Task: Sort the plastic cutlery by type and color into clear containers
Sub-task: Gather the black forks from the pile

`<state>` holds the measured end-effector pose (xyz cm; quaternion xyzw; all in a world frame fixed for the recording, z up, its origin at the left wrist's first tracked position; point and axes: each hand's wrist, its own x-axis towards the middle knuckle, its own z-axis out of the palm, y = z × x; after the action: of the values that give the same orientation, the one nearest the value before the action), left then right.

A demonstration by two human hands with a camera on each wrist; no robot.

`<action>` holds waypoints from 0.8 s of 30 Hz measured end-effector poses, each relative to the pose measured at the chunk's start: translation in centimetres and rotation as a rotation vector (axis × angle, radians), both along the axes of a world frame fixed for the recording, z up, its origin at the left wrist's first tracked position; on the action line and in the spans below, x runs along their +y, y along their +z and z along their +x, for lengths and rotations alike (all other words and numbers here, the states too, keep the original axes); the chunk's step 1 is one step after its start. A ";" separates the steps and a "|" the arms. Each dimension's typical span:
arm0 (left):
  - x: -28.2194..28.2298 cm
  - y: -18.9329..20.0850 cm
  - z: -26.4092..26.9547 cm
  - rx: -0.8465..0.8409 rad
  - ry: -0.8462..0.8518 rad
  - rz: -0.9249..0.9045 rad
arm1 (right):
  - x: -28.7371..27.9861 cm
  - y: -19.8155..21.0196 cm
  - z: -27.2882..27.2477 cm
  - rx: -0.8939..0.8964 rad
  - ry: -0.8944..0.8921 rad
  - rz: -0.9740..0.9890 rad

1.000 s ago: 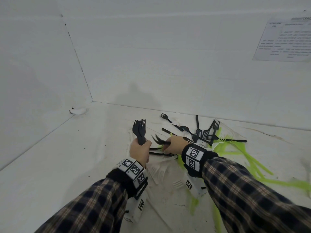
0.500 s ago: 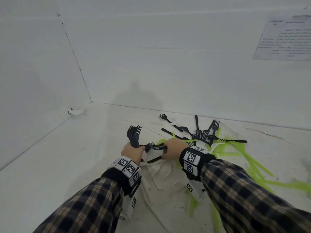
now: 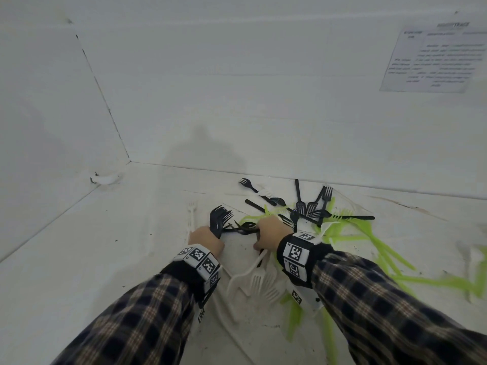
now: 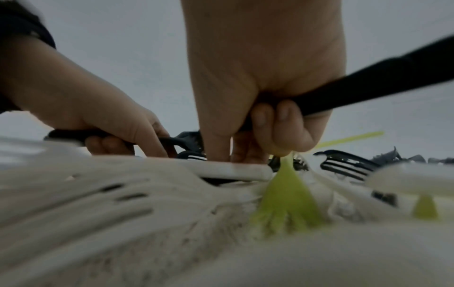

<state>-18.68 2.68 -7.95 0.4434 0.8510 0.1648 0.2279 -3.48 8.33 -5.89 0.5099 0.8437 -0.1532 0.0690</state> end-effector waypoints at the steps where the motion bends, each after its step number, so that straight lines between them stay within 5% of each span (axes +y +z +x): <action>1: 0.1 -0.1 0.0 -0.001 -0.003 0.000 | -0.1 0.0 0.0 0.019 -0.030 0.007; 10: 0.5 1.1 1.6 -0.004 -0.017 0.222 | -0.8 -0.9 0.4 0.522 -0.470 -0.110; 16: -0.3 3.2 3.9 -0.099 0.049 0.625 | -1.2 -0.3 1.0 0.841 -0.521 -0.035; 24: -1.0 4.8 5.1 -0.274 0.170 0.885 | -1.3 1.1 1.9 1.046 -0.500 -0.020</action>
<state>-13.58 1.69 -3.14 0.4009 0.6943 0.5869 0.1128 -1.55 7.02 -4.75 0.5495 0.6179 -0.4044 -0.3908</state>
